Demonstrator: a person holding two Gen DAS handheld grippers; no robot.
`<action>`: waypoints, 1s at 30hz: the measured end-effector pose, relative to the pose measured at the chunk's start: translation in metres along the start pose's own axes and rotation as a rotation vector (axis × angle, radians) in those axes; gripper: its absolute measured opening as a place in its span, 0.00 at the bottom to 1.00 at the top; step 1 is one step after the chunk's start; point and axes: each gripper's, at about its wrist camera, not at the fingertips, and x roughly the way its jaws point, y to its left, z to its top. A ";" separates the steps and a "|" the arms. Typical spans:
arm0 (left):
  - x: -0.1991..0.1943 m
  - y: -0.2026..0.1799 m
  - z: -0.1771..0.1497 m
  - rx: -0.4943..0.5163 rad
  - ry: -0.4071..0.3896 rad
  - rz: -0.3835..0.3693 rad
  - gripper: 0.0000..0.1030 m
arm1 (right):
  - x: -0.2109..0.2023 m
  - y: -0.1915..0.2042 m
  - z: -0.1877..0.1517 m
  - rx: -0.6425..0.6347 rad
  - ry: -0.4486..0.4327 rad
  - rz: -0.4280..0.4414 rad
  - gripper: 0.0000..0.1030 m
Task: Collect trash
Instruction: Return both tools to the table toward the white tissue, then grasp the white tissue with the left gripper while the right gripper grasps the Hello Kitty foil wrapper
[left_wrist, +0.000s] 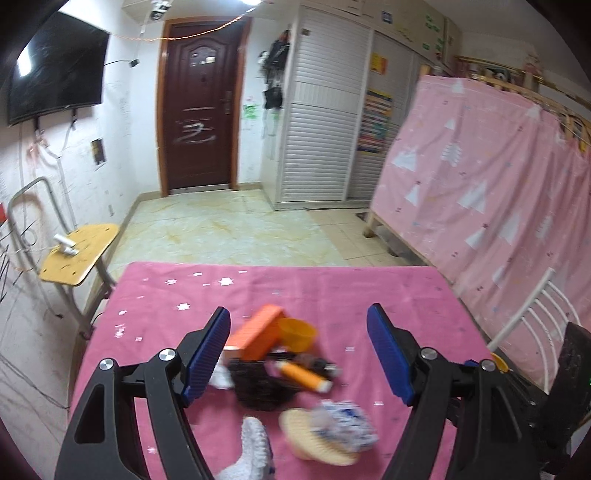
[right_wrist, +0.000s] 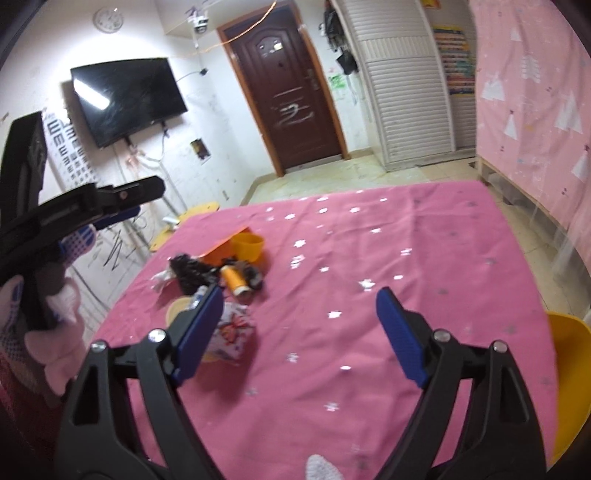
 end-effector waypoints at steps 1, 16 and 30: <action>0.000 0.008 0.000 -0.007 0.001 0.011 0.67 | 0.004 0.005 0.000 -0.005 0.008 0.010 0.79; 0.045 0.113 -0.027 -0.111 0.138 0.161 0.67 | 0.050 0.054 -0.013 -0.073 0.120 0.074 0.79; 0.092 0.104 -0.057 -0.084 0.275 0.061 0.43 | 0.064 0.061 -0.013 -0.086 0.168 0.047 0.79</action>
